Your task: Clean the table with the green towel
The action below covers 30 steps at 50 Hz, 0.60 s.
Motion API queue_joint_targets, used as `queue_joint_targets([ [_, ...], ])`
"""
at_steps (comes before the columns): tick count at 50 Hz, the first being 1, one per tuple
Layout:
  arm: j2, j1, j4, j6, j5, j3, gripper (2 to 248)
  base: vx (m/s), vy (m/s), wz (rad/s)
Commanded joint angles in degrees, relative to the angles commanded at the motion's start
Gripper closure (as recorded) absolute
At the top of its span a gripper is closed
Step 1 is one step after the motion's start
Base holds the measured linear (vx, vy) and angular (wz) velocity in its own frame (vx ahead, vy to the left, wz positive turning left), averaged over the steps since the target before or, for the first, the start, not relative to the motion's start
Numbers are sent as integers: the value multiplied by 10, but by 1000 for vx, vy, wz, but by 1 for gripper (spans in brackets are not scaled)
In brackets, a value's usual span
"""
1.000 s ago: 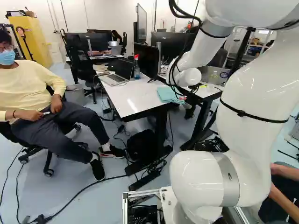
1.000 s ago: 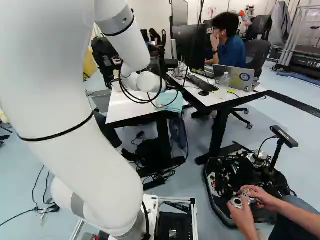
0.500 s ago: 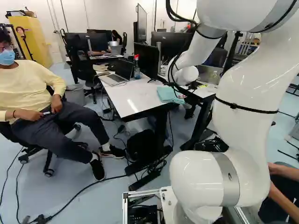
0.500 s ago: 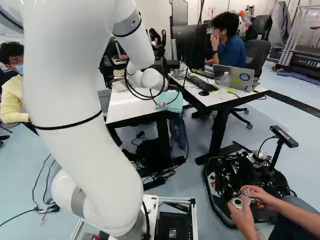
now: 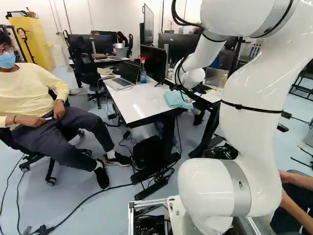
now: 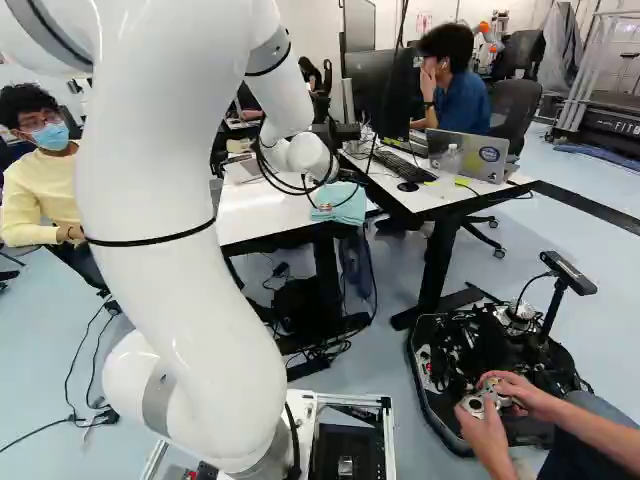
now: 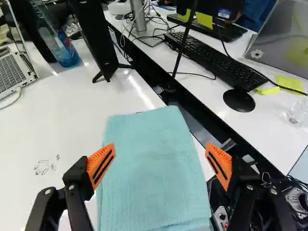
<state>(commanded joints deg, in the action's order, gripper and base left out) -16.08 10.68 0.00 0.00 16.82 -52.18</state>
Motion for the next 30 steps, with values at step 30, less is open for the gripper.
queue_joint_targets([
  [30,-44,-8,0,0,-66,-53,3,0,0,0],
])
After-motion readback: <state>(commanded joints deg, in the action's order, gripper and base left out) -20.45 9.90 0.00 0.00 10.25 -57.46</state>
